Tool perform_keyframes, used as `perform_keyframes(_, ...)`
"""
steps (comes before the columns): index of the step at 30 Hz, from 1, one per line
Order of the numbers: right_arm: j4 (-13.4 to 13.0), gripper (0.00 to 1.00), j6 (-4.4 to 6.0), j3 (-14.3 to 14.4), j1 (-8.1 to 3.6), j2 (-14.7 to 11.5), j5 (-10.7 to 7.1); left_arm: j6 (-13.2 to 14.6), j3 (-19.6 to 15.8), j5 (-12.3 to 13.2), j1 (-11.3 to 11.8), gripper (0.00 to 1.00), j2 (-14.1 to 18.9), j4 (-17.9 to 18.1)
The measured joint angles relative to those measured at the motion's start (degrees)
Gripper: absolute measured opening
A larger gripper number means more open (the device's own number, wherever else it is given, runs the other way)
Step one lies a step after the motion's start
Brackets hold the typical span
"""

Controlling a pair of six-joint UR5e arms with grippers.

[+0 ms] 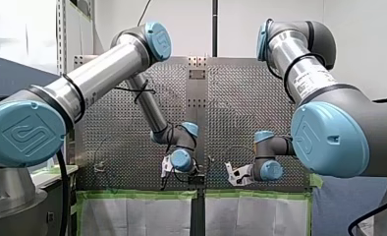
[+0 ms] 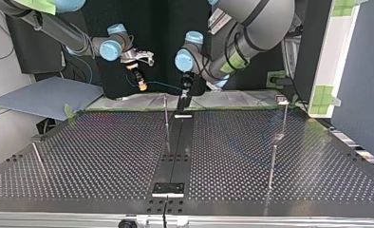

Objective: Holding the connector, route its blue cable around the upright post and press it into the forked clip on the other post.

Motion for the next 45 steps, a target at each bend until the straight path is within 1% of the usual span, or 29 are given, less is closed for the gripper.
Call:
perform_keyframes(4,-0.14,0.0,0.02,-0.01,0.02,0.0,-0.36,-0.25,0.18,0.75,0.84,1.0,-0.1,-0.13)
perform_keyframes(8,-0.17,0.0,0.03,0.01,0.04,0.0,-0.47,-0.42,1.28,0.83,1.28,1.0,-1.18,-1.1)
perform_keyframes(12,-0.18,0.0,0.04,-0.01,0.04,0.0,-0.49,-1.09,2.09,0.8,1.41,1.0,-2.34,-1.58)
perform_keyframes(20,-0.25,0.0,0.07,0.01,0.03,0.0,-0.69,-2.08,2.63,0.37,1.46,1.0,-2.68,-1.41)
perform_keyframes(25,-0.26,0.0,0.04,0.0,0.03,0.0,-0.89,-1.61,2.65,0.24,1.32,1.0,-2.66,-1.39)
perform_keyframes(28,-0.27,0.0,0.05,0.0,0.03,0.0,-0.9,-0.79,2.66,0.16,1.04,1.0,-2.65,-1.35)
perform_keyframes(29,-0.27,0.0,0.06,-0.02,0.04,0.0,-0.9,-0.43,2.66,0.04,0.92,0.83,-2.65,-1.32)
perform_keyframes(30,-0.27,0.0,0.07,-0.02,0.04,0.0,-0.89,-0.15,2.66,-0.12,0.82,0.83,-2.65,-1.25)
perform_keyframes(32,-0.26,0.0,0.09,0.0,0.04,0.0,-0.89,0.63,2.66,-0.32,0.55,0.34,-2.64,-0.89)
perform_keyframes(33,-0.27,0.0,0.09,-0.01,0.04,0.0,-0.9,0.99,2.66,-0.28,0.42,0.34,-2.64,-0.66)
perform_keyframes(34,-0.27,0.0,0.1,-0.01,0.03,0.0,-0.91,1.38,2.66,-0.21,0.28,0.2,-2.64,-0.39)
perform_keyframes(35,-0.26,0.0,0.1,-0.01,0.01,0.0,-0.92,1.89,2.66,-0.11,0.1,0.04,-2.64,0.0)
perform_keyframes(36,-0.27,0.0,0.09,-0.02,-0.01,0.0,-0.92,2.22,2.66,-0.05,-0.01,0.04,-2.64,0.26)
perform_keyframes(37,-0.26,0.0,0.08,-0.02,-0.05,0.0,-0.93,2.5,2.66,-0.01,-0.11,0.0,-2.63,0.48)
perform_keyframes(42,-0.32,0.0,0.09,-0.03,-0.3,0.0,-0.93,3.28,2.66,-0.02,-0.35,0.0,-2.64,0.95)
perform_keyframes(45,-0.41,0.0,0.35,-0.08,-0.56,-0.01,-0.87,3.44,2.66,-0.52,-0.44,0.0,-2.63,0.93)
